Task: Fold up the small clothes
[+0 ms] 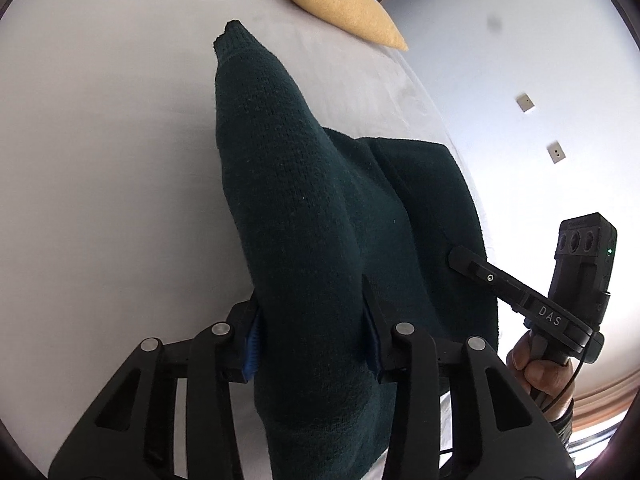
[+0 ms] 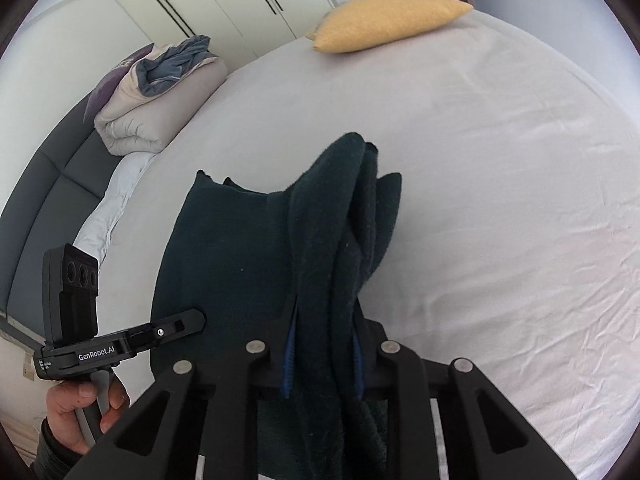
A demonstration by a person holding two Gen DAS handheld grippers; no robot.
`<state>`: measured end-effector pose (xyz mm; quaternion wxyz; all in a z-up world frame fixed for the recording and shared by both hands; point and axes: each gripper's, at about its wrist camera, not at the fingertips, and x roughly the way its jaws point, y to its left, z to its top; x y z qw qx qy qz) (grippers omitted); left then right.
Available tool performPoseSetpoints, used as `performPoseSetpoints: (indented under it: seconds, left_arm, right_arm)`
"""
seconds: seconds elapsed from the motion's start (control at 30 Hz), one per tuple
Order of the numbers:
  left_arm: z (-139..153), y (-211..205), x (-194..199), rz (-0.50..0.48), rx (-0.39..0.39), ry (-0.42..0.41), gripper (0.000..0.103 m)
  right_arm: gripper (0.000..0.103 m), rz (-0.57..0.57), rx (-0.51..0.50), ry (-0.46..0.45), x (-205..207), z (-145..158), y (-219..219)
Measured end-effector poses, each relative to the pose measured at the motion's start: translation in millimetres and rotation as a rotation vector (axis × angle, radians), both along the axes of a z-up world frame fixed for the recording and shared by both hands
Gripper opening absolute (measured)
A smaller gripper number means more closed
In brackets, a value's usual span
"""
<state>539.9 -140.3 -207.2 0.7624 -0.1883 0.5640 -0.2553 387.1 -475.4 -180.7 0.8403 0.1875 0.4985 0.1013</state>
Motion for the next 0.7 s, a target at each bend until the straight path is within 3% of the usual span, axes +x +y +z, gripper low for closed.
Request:
performPoseSetpoints:
  seconds: [0.13,0.27,0.43,0.7]
  left_arm:
    - [30,34,-21,0.029,0.043,-0.053,0.038]
    - [35,65,-39,0.056,0.075,-0.051,0.038]
    - [19,88,-59,0.087,0.086,-0.017,0.038]
    - [-11,91,-87,0.080,0.072,0.028,0.038]
  right_arm:
    - [0.024,0.040,0.052,-0.028,-17,18,40]
    - [0.024,0.071,0.106,-0.013,-34,16,78]
    - [0.024,0.090,0.148,0.022,-60,6,111]
    - [0.024,0.074,0.173,0.073,-103,-9,121]
